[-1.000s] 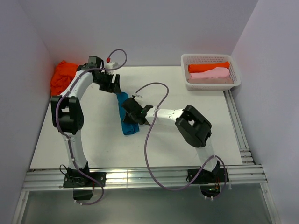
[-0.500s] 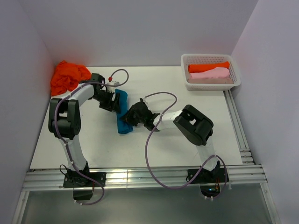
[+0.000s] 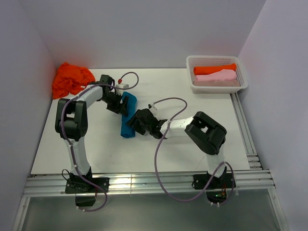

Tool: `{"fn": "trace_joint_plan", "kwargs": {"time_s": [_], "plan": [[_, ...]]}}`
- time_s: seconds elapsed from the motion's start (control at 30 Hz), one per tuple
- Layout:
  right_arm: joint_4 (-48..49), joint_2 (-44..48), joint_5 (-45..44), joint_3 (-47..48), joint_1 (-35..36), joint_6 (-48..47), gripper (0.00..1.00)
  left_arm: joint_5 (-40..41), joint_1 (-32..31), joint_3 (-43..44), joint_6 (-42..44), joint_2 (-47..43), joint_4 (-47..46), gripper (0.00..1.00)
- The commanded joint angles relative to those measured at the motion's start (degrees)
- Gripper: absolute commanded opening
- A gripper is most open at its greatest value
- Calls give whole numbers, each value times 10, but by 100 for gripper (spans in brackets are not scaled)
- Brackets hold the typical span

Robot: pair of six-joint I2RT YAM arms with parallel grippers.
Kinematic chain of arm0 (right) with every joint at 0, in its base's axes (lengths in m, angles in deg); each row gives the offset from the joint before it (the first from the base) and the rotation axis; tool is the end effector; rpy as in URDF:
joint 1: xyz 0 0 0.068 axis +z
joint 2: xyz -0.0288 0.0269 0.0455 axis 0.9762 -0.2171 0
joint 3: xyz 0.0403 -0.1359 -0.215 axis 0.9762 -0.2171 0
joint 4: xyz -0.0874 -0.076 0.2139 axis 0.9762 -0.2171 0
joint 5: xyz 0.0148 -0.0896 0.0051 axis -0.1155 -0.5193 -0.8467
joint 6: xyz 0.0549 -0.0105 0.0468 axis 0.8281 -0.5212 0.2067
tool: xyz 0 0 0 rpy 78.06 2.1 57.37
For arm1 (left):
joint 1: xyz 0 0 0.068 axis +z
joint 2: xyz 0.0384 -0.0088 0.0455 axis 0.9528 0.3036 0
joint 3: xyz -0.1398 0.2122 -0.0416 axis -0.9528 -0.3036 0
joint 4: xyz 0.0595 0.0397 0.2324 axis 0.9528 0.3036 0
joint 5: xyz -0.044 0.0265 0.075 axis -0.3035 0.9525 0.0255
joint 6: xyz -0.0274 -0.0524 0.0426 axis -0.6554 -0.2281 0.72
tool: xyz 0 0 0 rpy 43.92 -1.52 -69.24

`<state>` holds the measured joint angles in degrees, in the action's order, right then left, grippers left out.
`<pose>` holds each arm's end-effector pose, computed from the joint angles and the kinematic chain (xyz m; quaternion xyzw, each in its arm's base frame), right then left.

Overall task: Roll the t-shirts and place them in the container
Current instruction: Roll the tshirt, then place the rolled tshirt into the container

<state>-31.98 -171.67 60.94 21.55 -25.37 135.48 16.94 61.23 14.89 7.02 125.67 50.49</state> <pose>0.2570 0.3193 0.1296 0.1880 0.8627 0.3932 0.2563 0.3786 -0.1022 0.1503 0.2211 0.9363 -0.2304 0.1465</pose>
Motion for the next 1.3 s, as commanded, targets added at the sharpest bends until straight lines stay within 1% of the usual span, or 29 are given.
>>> {"fn": "trace_joint_plan", "kwargs": {"time_s": [0.0, 0.1, 0.17, 0.27, 0.37, 0.4, 0.43, 0.47, 0.7, 0.83, 0.9, 1.03, 1.07, 1.13, 1.2, 1.23, 1.27], "plan": [[-67, 48, -62, -14, 6, -19, 64, 62, -7, 3, 28, 33, -17, 75], [-73, 56, -69, -16, 5, -25, 68, 65, -11, 6, 33, 38, -15, 75], [-64, 56, -69, -20, 3, -26, 68, 64, -14, 8, 34, 41, -12, 75], [-37, 49, -71, -35, -3, -32, 73, 66, -16, 8, 34, 41, -12, 75], [9, 35, -57, -50, -14, -39, 75, 66, -17, 9, 36, 42, -10, 74], [34, 31, -52, -53, -19, -42, 77, 67, -17, 8, 36, 42, -9, 74], [40, 23, -50, -54, -22, -44, 83, 67, -17, 8, 36, 41, -8, 74], [44, 20, -50, -53, -23, -45, 84, 67, -18, 8, 37, 42, -8, 74], [80, -17, -31, -48, -35, -33, 86, 68, -20, 6, 38, 42, -7, 74], [74, -47, -20, -28, -38, -26, 84, 60, -20, 9, 37, 46, -3, 74], [62, -57, -15, -13, -37, -22, 81, 55, -20, 9, 38, 48, 1, 74], [58, -75, -13, -5, -37, -12, 70, 49, -20, 9, 36, 48, 2, 74], [59, -76, -13, -5, -37, -7, 61, 49, -20, 9, 38, 48, 2, 73], [60, -82, -10, -5, -38, -5, 51, 47, -20, 9, 37, 49, 5, 74], [63, -86, -8, -5, -38, -3, 45, 42, -20, 9, 39, 51, 7, 74], [61, -88, -8, -2, -38, -1, 37, 39, -20, 10, 39, 50, 10, 74], [57, -89, -7, 0, -38, 0, 32, 38, -20, 10, 40, 51, 11, 74]]}}
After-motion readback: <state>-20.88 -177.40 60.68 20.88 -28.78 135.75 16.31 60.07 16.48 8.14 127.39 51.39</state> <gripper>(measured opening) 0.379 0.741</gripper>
